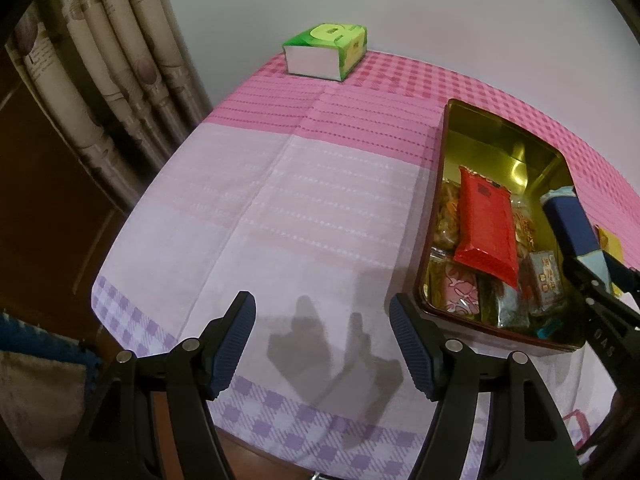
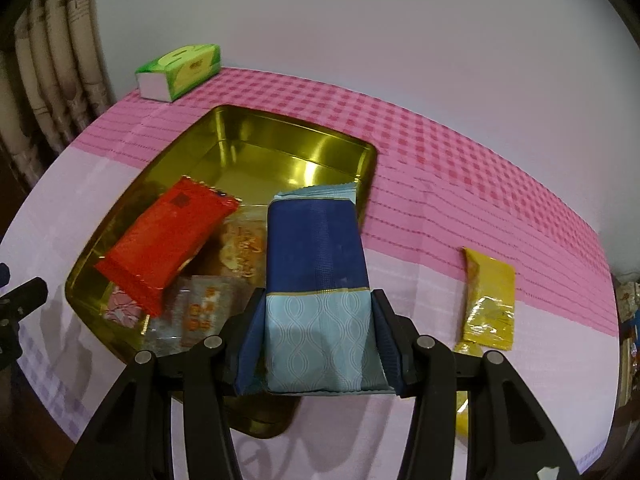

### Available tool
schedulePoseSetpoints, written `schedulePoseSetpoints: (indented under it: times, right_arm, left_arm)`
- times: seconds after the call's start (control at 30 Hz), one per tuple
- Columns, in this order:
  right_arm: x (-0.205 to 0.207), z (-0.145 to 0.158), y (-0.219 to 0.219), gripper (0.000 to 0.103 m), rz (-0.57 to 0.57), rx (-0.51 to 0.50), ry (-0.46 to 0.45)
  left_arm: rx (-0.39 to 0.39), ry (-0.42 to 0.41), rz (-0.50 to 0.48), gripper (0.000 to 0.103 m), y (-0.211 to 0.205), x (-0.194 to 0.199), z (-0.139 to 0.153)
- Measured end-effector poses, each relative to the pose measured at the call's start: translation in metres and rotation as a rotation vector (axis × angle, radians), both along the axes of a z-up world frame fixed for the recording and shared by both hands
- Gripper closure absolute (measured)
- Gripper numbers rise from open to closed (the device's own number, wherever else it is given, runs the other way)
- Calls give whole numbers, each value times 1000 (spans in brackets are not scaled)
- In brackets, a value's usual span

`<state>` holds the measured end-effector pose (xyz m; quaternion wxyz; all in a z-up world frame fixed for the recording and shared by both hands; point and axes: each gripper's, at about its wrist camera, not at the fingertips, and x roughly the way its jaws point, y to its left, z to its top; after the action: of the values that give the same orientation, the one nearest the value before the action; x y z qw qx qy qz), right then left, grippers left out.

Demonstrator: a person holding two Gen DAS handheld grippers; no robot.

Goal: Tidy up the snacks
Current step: 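Carry the blue-and-teal packet into the tin and open the right gripper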

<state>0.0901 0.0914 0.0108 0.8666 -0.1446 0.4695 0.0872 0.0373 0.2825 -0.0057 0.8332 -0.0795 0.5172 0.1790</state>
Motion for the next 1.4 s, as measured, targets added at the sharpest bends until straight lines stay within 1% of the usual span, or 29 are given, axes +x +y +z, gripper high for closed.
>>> schedulePoseSetpoints:
  times: [0.23, 0.43, 0.53, 0.63, 0.73, 0.97, 1.17, 1.27, 1.4]
  right_arm:
    - [-1, 0, 12, 56, 1, 25, 19]
    - [2, 1, 10, 56, -24, 77, 43]
    - [-1, 4, 13, 56, -13, 84, 36]
    - [-3, 7, 16, 56, -5, 115, 40]
    - [-3, 8, 22, 56, 1, 114, 32]
    - [4, 10, 31, 56, -30, 136, 47]
    - [6, -1, 33, 55, -52, 188, 108]
    - [4, -3, 33, 55, -44, 183, 105]
    - [4, -2, 31, 54, -34, 200, 110]
  left_arm:
    - [-2, -1, -2, 33, 0, 0, 0]
    - [-2, -2, -5, 33, 0, 0, -1]
    - [-3, -1, -4, 33, 0, 0, -1]
    - [-5, 0, -1, 33, 1, 0, -1]
    - [-6, 0, -1, 33, 1, 0, -1]
    - [-10, -1, 2, 33, 4, 0, -2]
    - [-16, 2, 6, 33, 5, 0, -3]
    - [-19, 4, 9, 33, 6, 1, -4]
    - [-19, 9, 9, 33, 5, 1, -5]
